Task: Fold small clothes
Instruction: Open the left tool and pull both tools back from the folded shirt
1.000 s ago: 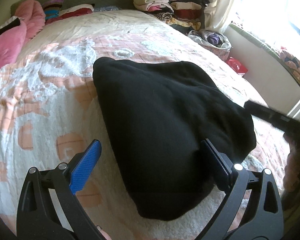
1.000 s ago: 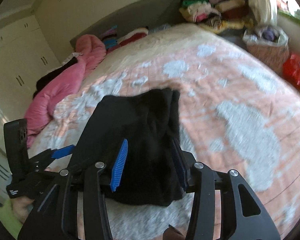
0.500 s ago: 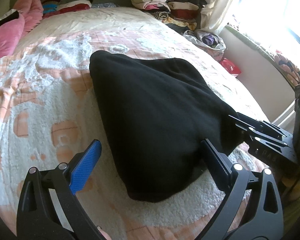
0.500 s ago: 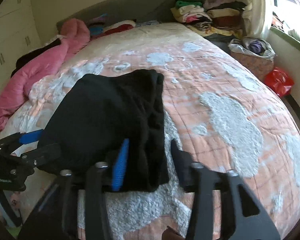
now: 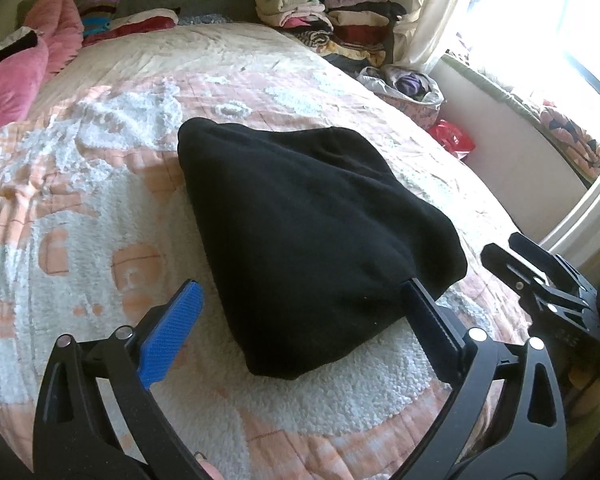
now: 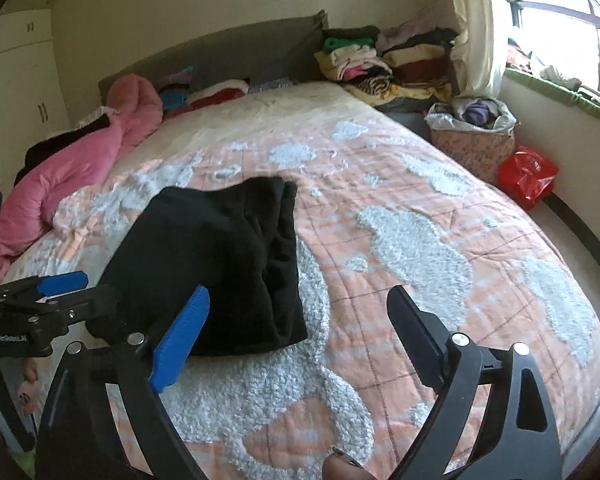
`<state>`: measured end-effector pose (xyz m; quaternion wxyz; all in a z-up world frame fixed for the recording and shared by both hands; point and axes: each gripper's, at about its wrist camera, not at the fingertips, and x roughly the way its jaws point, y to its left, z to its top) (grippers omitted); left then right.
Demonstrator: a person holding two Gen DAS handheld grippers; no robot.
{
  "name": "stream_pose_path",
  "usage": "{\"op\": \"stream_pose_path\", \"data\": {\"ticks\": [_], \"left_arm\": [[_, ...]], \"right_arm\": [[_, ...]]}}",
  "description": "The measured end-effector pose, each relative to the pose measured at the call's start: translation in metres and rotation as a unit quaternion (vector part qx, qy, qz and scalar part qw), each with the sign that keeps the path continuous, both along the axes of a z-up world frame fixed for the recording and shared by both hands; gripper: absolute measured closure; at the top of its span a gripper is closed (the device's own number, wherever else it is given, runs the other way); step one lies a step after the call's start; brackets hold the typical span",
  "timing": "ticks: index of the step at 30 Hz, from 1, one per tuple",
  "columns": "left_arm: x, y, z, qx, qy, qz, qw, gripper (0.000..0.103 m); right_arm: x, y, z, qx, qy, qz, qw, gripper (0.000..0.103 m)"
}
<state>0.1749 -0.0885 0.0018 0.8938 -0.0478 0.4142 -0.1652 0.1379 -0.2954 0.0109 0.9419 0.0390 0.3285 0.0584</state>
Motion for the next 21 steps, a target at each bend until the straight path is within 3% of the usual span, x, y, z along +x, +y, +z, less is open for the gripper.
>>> {"op": "stream_pose_path", "data": {"ticks": [21], "left_arm": [[-0.034,0.016,0.023,-0.007,-0.034,0.008,0.9994,0.009]], "right_arm": [[-0.053,0.009,0.028,-0.016,-0.054,-0.015,0.998,0.005]]}}
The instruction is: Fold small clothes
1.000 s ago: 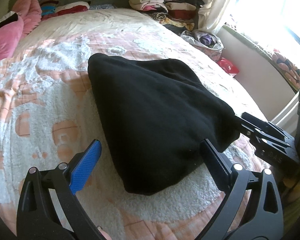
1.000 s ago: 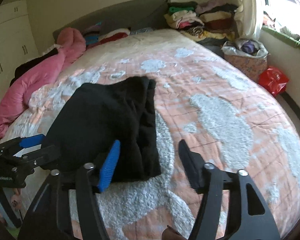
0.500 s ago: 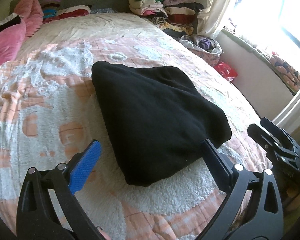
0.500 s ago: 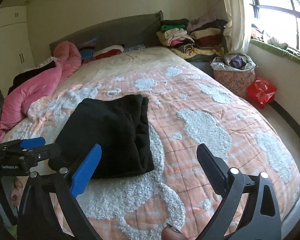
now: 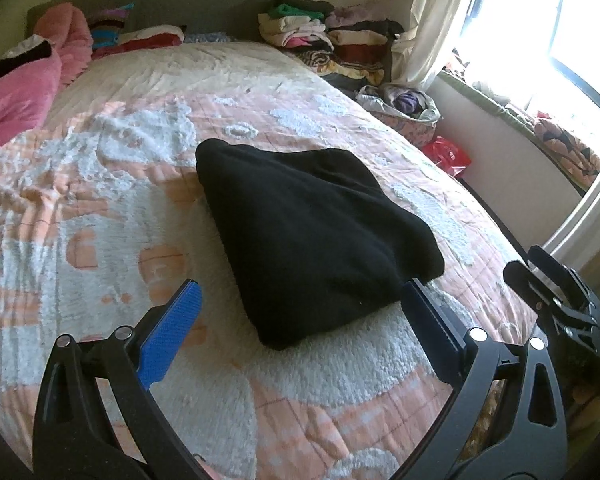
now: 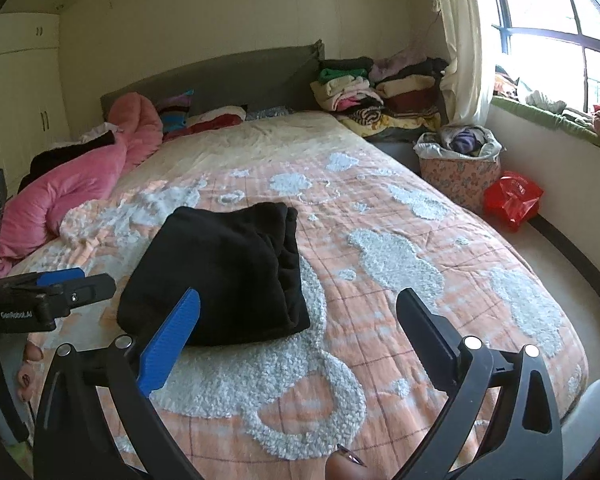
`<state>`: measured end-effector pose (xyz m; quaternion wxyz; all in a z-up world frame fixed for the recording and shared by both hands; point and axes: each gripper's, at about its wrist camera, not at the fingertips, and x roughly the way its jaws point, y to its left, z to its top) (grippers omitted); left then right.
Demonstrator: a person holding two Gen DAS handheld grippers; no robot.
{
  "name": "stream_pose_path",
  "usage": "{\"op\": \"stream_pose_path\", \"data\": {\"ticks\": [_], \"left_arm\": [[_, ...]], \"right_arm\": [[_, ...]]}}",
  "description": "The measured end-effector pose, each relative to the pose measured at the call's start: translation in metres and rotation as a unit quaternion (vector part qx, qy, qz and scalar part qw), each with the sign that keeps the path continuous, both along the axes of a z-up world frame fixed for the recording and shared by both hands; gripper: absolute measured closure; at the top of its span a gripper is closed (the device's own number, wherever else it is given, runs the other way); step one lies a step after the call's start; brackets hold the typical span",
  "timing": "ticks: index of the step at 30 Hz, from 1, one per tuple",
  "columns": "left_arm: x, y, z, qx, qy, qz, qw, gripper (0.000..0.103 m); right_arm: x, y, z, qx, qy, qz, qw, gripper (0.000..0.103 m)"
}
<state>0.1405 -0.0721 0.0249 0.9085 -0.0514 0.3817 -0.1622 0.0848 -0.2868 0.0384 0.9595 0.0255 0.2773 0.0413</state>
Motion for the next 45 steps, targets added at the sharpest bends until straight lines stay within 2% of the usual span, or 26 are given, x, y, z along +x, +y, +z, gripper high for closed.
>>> {"op": "stream_pose_path", "data": {"ticks": [13,22,27,30,33,38,45], "left_arm": [[-0.042,0.017,0.019,0.007,-0.041,0.004,0.9991,0.009],[-0.076,0.032,0.006,0.016,-0.051,0.008,0.9986,0.009],[-0.089,0.036,-0.01,0.017,-0.047,0.009,0.9987,0.009],[-0.093,0.039,-0.022,0.004,-0.034,0.007,0.9994,0.009],[-0.094,0.037,-0.031,0.013,-0.028,0.004,0.9995,0.009],[-0.094,0.038,-0.035,0.008,-0.026,0.002,0.9996,0.009],[-0.091,0.042,-0.038,0.007,-0.022,0.006,0.9997,0.009]], "right_arm": [[-0.039,0.011,0.008,-0.013,-0.026,-0.001,1.0,0.005],[-0.068,0.027,0.003,-0.025,-0.035,0.012,0.999,0.005],[-0.074,0.033,-0.008,-0.029,-0.014,0.009,0.999,0.004],[-0.078,0.035,-0.014,-0.032,-0.006,0.003,0.999,0.005],[-0.08,0.035,-0.023,-0.03,0.007,-0.004,1.0,0.005],[-0.082,0.036,-0.036,-0.033,0.032,-0.011,0.999,0.004],[-0.082,0.039,-0.042,-0.04,0.041,-0.011,0.998,0.004]]}}
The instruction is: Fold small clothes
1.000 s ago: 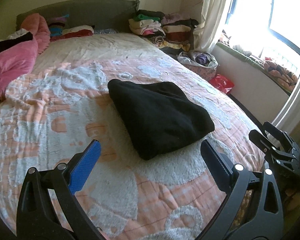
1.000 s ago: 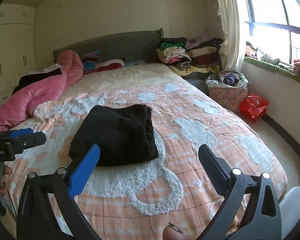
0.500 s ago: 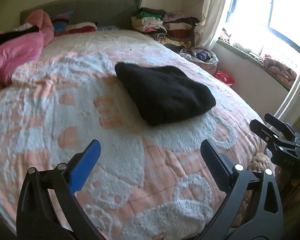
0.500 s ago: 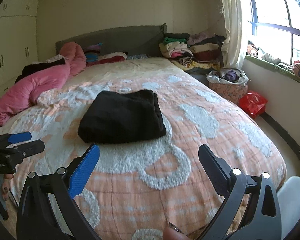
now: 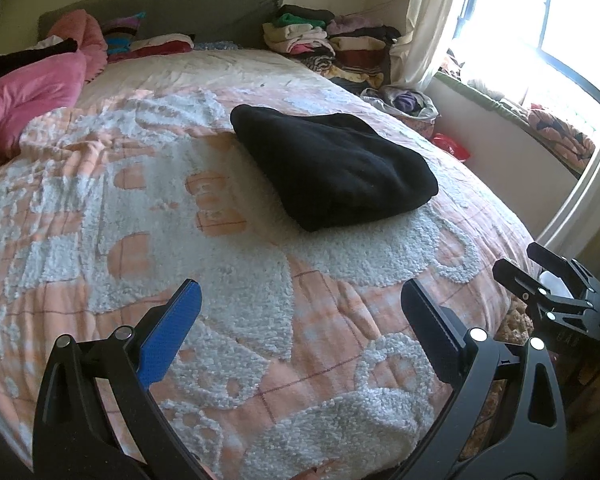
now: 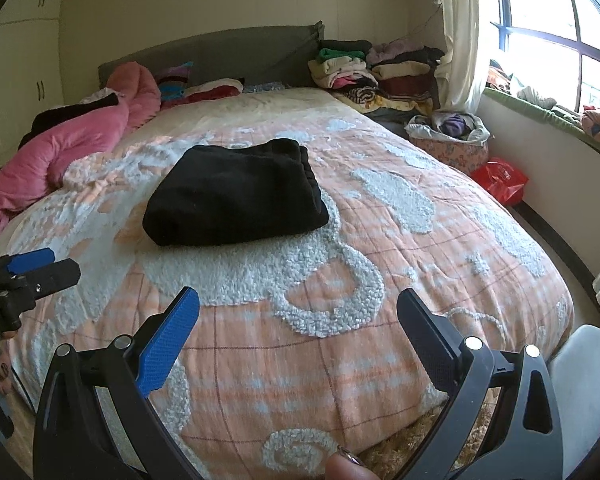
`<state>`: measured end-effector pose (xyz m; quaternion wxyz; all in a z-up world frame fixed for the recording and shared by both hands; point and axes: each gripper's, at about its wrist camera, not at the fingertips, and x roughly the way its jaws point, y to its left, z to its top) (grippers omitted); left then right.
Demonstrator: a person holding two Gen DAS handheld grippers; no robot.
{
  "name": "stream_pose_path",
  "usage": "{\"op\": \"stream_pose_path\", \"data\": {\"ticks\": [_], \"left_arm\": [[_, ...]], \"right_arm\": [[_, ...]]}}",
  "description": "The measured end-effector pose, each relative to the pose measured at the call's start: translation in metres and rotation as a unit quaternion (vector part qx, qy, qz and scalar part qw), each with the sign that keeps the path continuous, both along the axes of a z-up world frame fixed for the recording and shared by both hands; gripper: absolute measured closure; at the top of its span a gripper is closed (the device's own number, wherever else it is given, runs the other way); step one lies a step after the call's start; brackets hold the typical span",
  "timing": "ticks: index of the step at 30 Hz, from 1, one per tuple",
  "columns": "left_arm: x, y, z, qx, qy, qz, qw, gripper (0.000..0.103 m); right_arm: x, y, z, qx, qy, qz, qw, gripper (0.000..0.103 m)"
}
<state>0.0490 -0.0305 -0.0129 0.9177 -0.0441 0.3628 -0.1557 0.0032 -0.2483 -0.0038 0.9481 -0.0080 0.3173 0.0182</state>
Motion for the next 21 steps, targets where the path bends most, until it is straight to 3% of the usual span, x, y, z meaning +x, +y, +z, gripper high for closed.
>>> {"op": "stream_pose_path", "data": {"ticks": [21], "left_arm": [[0.0023,0.0016,-0.0034,0.014,0.017,0.016,0.9996,0.009]], "right_arm": [[0.0041,0.004,-0.0016,-0.002,0.003,0.0,1.0,0.004]]}}
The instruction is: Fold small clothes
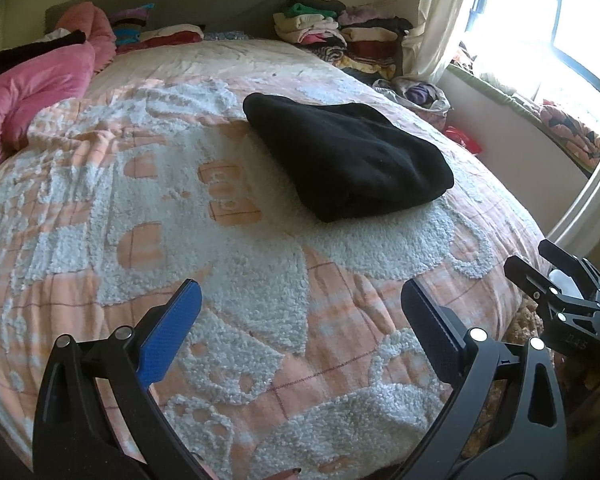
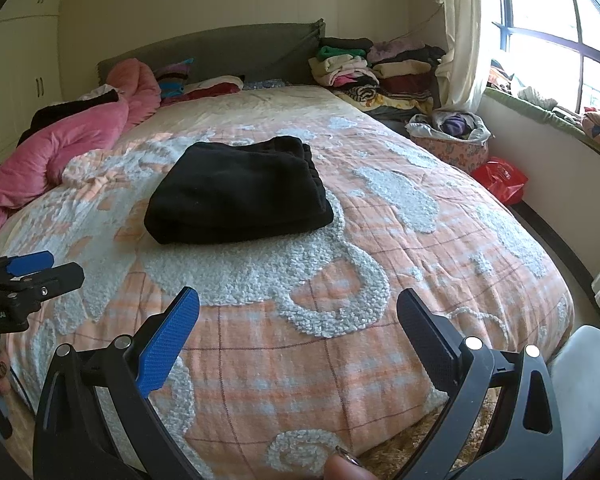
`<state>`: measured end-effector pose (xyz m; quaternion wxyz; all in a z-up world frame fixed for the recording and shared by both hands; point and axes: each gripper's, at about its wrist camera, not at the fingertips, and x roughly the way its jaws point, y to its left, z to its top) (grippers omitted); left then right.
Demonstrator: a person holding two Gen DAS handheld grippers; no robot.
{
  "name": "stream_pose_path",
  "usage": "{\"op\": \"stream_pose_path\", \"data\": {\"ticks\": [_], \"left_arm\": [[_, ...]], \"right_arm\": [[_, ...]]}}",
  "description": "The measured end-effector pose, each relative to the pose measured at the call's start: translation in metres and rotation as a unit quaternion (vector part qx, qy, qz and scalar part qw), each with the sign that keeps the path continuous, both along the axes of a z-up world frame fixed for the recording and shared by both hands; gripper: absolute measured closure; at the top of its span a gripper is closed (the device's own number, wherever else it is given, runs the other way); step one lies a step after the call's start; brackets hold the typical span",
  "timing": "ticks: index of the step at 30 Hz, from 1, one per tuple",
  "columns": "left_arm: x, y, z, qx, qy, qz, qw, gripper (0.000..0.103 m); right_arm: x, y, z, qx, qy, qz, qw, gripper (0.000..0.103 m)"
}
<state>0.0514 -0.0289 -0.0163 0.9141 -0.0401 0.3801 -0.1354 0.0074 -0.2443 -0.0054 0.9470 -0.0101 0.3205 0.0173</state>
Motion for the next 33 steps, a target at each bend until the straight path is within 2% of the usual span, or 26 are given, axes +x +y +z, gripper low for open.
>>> {"op": "stream_pose_path", "data": {"ticks": [33], "left_arm": [[0.0012,0.0018,0.0002,0.005,0.001,0.007,1.0,0.009]], "right_arm": [[0.0011,0.0029,0.0008,-0.004,0.0,0.001,1.0,0.004]]}}
